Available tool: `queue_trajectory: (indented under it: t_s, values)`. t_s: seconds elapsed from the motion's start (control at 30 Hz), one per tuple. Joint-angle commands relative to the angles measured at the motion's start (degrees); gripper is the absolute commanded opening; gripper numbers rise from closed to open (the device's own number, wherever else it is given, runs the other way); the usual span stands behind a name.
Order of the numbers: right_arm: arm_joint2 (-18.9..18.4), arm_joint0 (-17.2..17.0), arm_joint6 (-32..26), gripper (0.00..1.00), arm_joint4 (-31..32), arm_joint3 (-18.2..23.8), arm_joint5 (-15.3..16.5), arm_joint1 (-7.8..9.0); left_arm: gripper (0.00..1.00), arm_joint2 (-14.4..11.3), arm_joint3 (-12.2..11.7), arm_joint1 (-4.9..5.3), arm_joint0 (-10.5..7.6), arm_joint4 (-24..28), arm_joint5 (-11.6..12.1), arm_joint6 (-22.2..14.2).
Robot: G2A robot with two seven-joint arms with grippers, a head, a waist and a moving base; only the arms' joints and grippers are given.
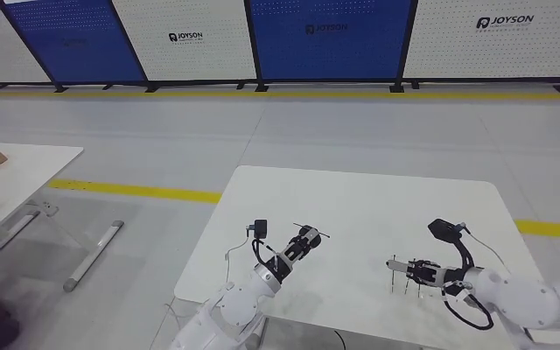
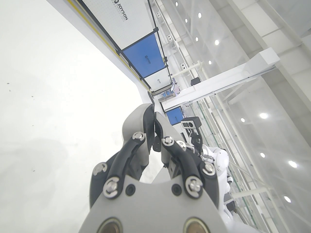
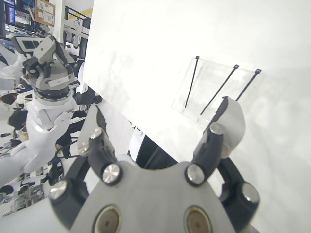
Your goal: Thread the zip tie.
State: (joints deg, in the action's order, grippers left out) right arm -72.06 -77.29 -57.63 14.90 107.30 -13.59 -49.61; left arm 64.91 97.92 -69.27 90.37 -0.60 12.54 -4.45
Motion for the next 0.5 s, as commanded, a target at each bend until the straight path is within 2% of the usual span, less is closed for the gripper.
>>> queue_trajectory:
  t_s: [0.0, 0.13, 0.2, 0.47]
  values:
    - [0.79, 0.41, 0.37, 1.0, 1.2, -0.1, -1.92, -0.12, 0.0, 0.0, 0.0, 0.0, 0.0, 0.0, 0.0, 0.0]
    - [3.08, 3.21, 0.01, 1.0, 3.59, -1.44, -4.88, -0.56, 0.0, 0.0, 0.0, 0.0, 0.0, 0.0, 0.0, 0.0]
    - [4.52, 4.77, -1.83, 1.0, 5.88, -1.39, -5.0, -0.65, 0.0, 0.0, 0.0, 0.0, 0.0, 0.0, 0.0, 0.0]
    - [4.52, 4.77, -1.83, 1.0, 5.88, -1.39, -5.0, -0.65, 0.0, 0.0, 0.0, 0.0, 0.0, 0.0, 0.0, 0.0]
